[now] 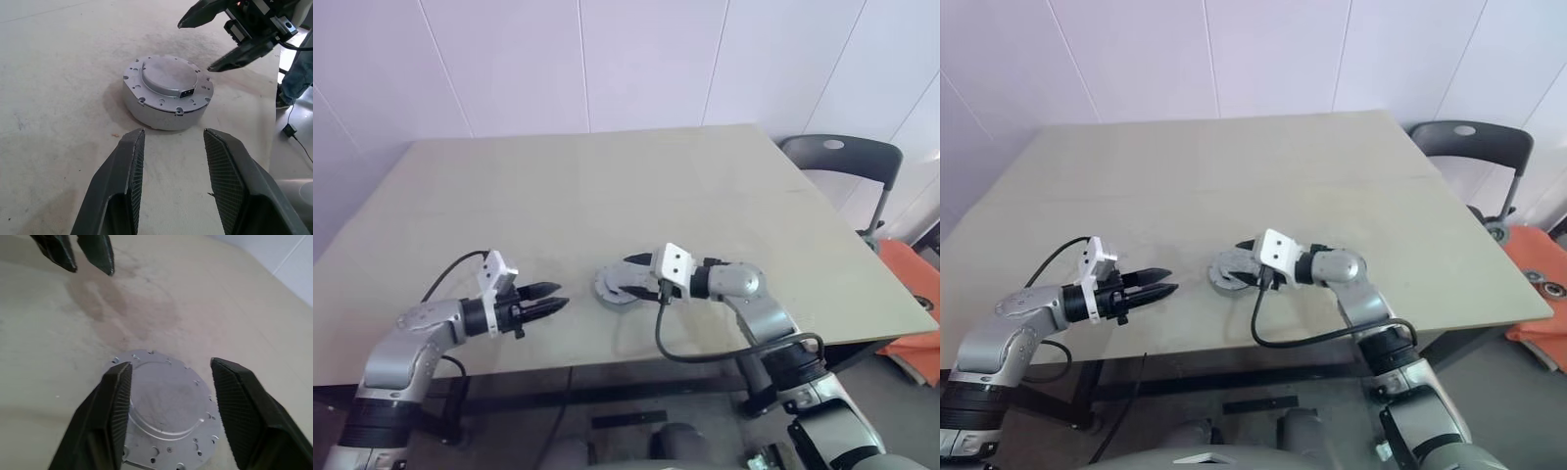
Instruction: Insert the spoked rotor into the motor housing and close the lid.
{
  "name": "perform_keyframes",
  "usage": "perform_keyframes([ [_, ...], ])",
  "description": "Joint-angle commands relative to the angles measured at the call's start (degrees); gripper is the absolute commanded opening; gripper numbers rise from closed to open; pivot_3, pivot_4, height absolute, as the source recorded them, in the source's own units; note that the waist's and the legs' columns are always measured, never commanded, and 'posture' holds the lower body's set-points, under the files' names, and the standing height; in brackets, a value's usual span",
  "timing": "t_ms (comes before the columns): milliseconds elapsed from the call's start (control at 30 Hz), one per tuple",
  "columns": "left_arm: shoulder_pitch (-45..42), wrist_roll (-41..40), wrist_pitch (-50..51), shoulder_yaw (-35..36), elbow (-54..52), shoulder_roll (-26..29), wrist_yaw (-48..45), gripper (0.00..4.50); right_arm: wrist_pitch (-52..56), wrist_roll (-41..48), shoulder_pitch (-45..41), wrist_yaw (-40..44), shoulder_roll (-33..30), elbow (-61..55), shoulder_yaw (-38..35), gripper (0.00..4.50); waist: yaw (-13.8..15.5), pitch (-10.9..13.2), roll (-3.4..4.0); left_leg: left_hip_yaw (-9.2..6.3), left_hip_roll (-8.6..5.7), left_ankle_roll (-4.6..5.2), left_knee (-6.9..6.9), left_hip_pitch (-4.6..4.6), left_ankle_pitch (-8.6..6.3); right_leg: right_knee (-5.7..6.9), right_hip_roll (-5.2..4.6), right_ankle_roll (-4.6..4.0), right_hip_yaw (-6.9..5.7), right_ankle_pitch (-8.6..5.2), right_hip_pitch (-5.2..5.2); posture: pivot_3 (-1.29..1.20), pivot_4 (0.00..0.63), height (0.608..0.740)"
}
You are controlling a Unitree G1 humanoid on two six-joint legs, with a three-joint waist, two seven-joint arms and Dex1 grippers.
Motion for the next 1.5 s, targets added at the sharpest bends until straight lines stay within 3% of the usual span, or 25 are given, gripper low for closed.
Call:
perform_keyframes([
  [33, -1.50, -0.70, 0.00, 0.33, -1.03, 0.39, -0.58, 2.07, 0.35, -0.76, -1.61, -1.71, 1.51, 2.87, 1.31, 2.61, 0.00, 0.00, 0.00, 0.00, 0.00, 0.00, 0.00, 0.00, 0.00, 0.00, -0.01, 0.00, 0.00, 0.00, 0.00, 0.00, 0.000, 0.740],
  [333, -1.91, -0.80, 0.10, 0.50, -1.03, 0.54, -0.40, 2.07, -2.58, -1.50, -4.03, -2.50, 4.07, 9.42, 3.12, 2.61, -0.07, -0.01, -0.01, 0.00, 0.00, 0.00, 0.03, 0.08, 0.00, 0.03, 0.00, 0.00, 0.00, 0.00, 0.09, 0.00, 0.000, 0.740],
  [533, -1.54, -0.84, -0.09, 1.06, -1.01, 0.82, -0.31, 2.07, -3.43, -1.58, -5.38, -2.57, 4.27, 11.38, 3.04, 4.45, -0.06, -0.01, -0.02, 0.00, 0.00, 0.00, 0.04, 0.07, 0.00, 0.02, -0.03, 0.00, 0.01, 0.00, 0.08, 0.00, 0.000, 0.740],
  [800, -2.10, -0.60, -0.46, 0.83, -0.61, 0.44, 0.12, 2.07, -0.06, -0.54, -5.61, 0.41, 4.29, 12.02, 3.76, 4.48, -0.07, -0.01, -0.02, 0.00, 0.00, 0.00, 0.04, 0.08, 0.00, 0.03, -0.02, 0.01, 0.01, 0.01, 0.09, 0.00, 0.000, 0.740],
  [1033, -2.13, -0.56, -0.60, 1.04, -0.55, 0.42, 0.41, 2.07, 15.08, 6.52, -6.56, 5.72, 6.19, 14.09, 1.42, 4.48, -0.07, -0.03, -0.05, -0.01, 0.01, 0.00, 0.04, 0.18, 0.00, 0.04, -0.04, 0.01, 0.01, 0.01, 0.18, 0.00, 0.000, 0.740],
  [1500, -1.67, -0.70, -0.49, 1.59, -1.14, 0.79, 0.90, 2.07, 14.40, 9.88, -8.75, 4.43, 9.17, 15.25, -1.55, 4.48, -0.10, -0.03, -0.05, -0.01, 0.01, 0.00, 0.03, 0.27, 0.00, 0.05, -0.03, 0.01, 0.01, 0.01, 0.25, 0.00, 0.000, 0.740],
])
